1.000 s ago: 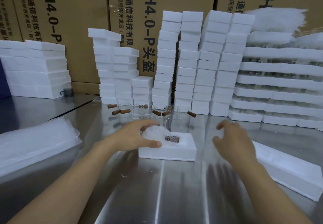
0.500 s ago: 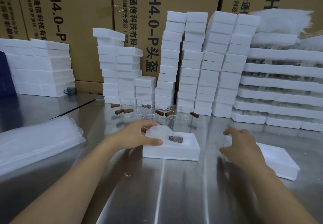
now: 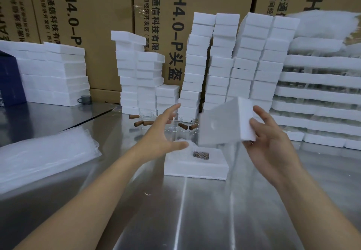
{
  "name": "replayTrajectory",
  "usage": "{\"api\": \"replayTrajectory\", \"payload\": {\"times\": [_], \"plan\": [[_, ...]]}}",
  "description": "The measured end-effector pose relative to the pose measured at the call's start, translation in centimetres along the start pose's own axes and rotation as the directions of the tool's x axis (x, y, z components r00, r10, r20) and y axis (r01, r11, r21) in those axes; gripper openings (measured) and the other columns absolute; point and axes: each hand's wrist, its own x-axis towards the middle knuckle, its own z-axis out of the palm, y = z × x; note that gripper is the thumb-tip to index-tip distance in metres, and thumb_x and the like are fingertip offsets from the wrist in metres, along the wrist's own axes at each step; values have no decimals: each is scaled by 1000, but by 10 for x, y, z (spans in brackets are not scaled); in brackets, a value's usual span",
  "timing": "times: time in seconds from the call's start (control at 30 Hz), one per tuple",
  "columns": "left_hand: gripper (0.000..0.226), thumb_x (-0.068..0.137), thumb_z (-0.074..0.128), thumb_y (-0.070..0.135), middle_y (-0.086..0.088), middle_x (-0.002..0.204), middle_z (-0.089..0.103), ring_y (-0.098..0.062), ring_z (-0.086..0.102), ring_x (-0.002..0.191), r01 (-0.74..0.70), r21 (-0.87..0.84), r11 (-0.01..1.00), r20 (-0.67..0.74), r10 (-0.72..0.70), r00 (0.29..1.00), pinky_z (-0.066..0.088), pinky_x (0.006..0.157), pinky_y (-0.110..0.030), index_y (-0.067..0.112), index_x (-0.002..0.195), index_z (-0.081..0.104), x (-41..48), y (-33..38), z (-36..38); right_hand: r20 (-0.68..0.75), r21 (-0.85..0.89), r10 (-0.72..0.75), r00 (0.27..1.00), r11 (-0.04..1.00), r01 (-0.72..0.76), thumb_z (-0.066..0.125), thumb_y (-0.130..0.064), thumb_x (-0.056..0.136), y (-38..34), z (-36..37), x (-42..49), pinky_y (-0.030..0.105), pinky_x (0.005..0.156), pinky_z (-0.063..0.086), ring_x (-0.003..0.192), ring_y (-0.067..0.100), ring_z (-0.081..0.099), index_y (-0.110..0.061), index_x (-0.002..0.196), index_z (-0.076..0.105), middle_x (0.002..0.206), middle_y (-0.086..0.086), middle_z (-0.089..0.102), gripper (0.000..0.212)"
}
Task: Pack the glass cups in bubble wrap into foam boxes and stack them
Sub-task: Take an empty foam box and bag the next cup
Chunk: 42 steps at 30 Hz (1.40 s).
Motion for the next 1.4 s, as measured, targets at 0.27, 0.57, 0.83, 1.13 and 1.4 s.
{"api": "replayTrajectory", "payload": {"times": [0.27, 0.57, 0.83, 1.13, 1.4], "plan": [[132, 60, 102, 55, 25, 168, 30, -1, 33, 152, -80, 16, 997, -18, 81, 997, 34, 120, -40, 76, 153, 11, -1, 10, 8, 41, 321, 109, 993, 940, -116, 65, -3, 91, 3, -4, 1, 28, 94, 56, 124, 20, 66, -18, 139, 53, 138, 4, 68, 52], [98, 67, 101, 35, 31, 134, 64, 12, 55, 127, -45, -114, 992, -48, 40, 998, 56, 98, -27, 43, 149, 48, 0, 19, -5, -20, 301, 227, 974, 930, -210, 68, -5, 87, 23, -8, 2, 26, 76, 62, 94, 20, 77, 0, 126, 71, 124, 14, 74, 39], [78, 78, 96, 27, 19, 137, 63, 1, 60, 124, 105, -97, 990, 39, -102, 994, 51, 109, -33, 41, 143, 54, 3, 5, -7, -223, 144, 415, 882, 909, -391, 71, -21, 97, 39, -15, 4, 36, 72, 65, 89, 29, 78, -3, 112, 77, 114, 18, 76, 24], [71, 72, 75, 22, 13, 125, 70, -10, 68, 116, 265, -229, 937, 127, -241, 962, 55, 87, -25, 58, 129, 55, 12, -8, -16, -258, -40, 314, 914, 942, -334, 78, -26, 93, 42, -20, 3, 31, 75, 65, 84, 22, 78, -6, 118, 72, 105, 12, 79, 33], [92, 64, 92, 42, 15, 143, 59, -7, 68, 123, 323, -277, 905, 272, -249, 930, 54, 99, -34, 64, 142, 49, 9, -13, -26, -256, -175, 316, 913, 914, -366, 76, -30, 94, 47, -26, 6, 30, 75, 64, 81, 20, 77, -5, 123, 71, 106, 15, 79, 38]]}}
